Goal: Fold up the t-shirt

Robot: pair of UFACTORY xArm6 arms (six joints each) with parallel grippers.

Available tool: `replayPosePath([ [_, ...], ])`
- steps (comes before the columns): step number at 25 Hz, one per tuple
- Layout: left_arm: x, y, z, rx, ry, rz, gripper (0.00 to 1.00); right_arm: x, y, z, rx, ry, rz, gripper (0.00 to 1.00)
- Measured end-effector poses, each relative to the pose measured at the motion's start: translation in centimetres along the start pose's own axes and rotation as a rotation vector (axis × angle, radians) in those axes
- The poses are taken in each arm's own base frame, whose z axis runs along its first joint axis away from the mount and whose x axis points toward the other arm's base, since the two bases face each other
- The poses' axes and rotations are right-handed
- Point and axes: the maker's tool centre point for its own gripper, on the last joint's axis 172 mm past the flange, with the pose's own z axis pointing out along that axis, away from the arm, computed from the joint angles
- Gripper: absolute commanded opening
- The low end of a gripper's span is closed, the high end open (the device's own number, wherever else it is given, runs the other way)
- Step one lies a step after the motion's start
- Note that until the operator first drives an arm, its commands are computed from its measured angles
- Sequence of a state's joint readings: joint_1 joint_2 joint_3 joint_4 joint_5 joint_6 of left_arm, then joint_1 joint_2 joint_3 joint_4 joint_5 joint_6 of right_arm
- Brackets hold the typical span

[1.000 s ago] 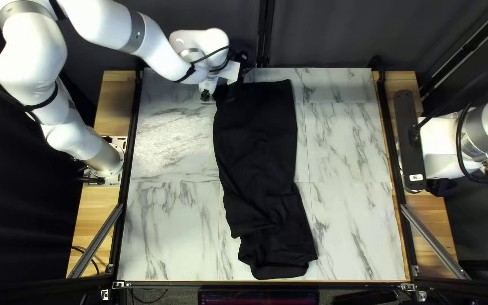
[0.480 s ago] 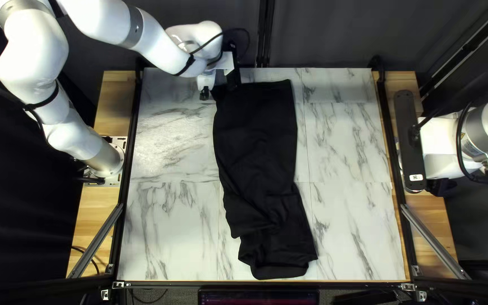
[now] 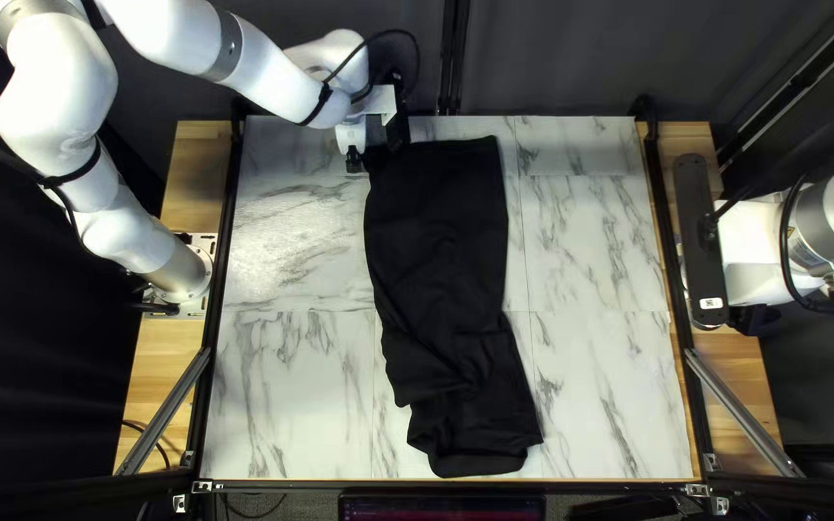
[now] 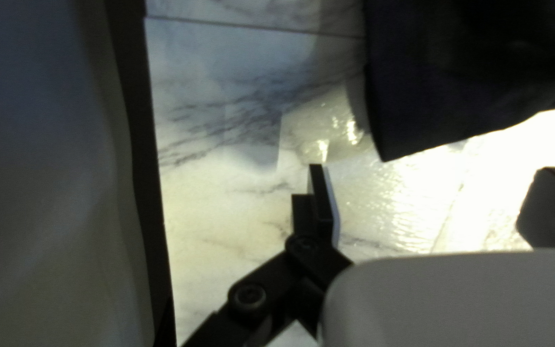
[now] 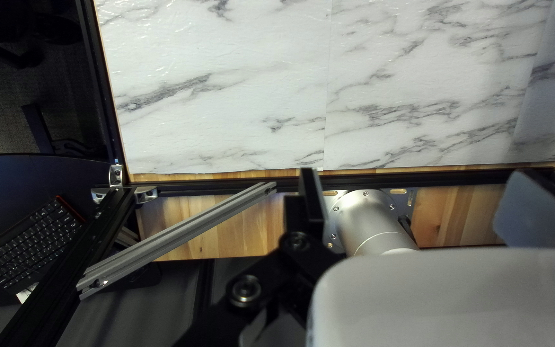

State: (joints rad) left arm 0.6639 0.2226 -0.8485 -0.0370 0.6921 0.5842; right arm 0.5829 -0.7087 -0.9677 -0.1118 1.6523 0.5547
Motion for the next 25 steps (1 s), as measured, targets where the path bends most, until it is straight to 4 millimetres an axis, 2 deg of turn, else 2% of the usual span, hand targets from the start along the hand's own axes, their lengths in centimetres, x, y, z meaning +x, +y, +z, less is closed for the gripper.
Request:
replayPosePath([
  [3,0.1,0.0,0.3,-0.001,-0.011,0.003,0.77,0.0,0.0,0.0,0.0,0.0,0.0,1.0],
  [4,0.1,0.1,0.3,0.0,-0.015,0.003,0.69,0.0,0.0,0.0,0.0,0.0,0.0,1.0],
  [5,0.1,0.1,0.3,0.001,-0.019,0.003,0.46,0.0,0.0,0.0,0.0,0.0,0.0,1.0],
  [6,0.1,0.1,0.3,0.002,-0.023,0.003,0.06,0.0,0.0,0.0,0.0,0.0,0.0,1.0],
  [9,0.1,0.2,0.4,0.005,-0.032,0.002,0.01,0.0,0.0,0.0,0.0,0.0,0.0,1.0],
  [16,0.0,0.4,0.0,0.009,-0.044,0.004,0.0,0.0,0.0,0.0,0.0,0.0,0.0,1.0],
  [25,-1.4,0.4,-4.1,0.051,-0.048,0.008,0.0,0.0,0.0,0.0,0.0,0.0,0.0,1.0],
])
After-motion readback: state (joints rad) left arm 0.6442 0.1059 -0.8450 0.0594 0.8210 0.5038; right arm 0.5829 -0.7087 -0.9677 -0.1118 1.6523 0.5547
